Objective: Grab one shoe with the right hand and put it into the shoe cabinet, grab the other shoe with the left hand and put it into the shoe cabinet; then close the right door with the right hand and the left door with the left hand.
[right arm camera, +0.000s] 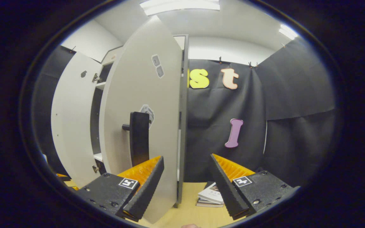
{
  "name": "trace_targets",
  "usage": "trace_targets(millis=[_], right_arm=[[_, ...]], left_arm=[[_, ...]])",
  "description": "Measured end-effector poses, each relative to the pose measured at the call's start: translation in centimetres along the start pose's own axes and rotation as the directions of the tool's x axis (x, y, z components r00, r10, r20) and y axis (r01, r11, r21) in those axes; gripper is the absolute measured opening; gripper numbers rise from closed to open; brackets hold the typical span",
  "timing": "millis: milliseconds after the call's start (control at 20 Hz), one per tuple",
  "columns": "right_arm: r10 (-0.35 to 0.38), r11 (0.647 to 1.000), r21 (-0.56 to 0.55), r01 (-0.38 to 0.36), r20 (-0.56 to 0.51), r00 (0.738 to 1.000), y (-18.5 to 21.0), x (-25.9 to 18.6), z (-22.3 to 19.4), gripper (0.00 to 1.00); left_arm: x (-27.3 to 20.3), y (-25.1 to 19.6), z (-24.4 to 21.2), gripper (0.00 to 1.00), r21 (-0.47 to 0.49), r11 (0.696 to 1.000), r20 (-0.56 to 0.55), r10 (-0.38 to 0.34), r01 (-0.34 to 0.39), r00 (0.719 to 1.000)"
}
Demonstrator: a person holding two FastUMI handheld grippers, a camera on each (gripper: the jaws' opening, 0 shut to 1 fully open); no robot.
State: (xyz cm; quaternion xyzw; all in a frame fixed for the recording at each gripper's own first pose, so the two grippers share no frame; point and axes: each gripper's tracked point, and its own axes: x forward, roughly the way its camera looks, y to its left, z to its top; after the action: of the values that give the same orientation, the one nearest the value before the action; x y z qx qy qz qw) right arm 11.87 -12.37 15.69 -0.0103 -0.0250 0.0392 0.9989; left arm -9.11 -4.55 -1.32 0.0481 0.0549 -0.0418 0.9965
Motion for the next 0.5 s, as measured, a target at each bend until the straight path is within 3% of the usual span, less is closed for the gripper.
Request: trace_targets(millis=[500], right_arm=[[0.145, 0.983, 0.113, -0.145, 0.01, 0.989, 7.5, 4.7, -2.1, 0.96]], left_arm=[[0.1, 1.4, 0.6, 0.96, -0.01, 0.999, 0.0, 0.04, -0.04, 0.999]])
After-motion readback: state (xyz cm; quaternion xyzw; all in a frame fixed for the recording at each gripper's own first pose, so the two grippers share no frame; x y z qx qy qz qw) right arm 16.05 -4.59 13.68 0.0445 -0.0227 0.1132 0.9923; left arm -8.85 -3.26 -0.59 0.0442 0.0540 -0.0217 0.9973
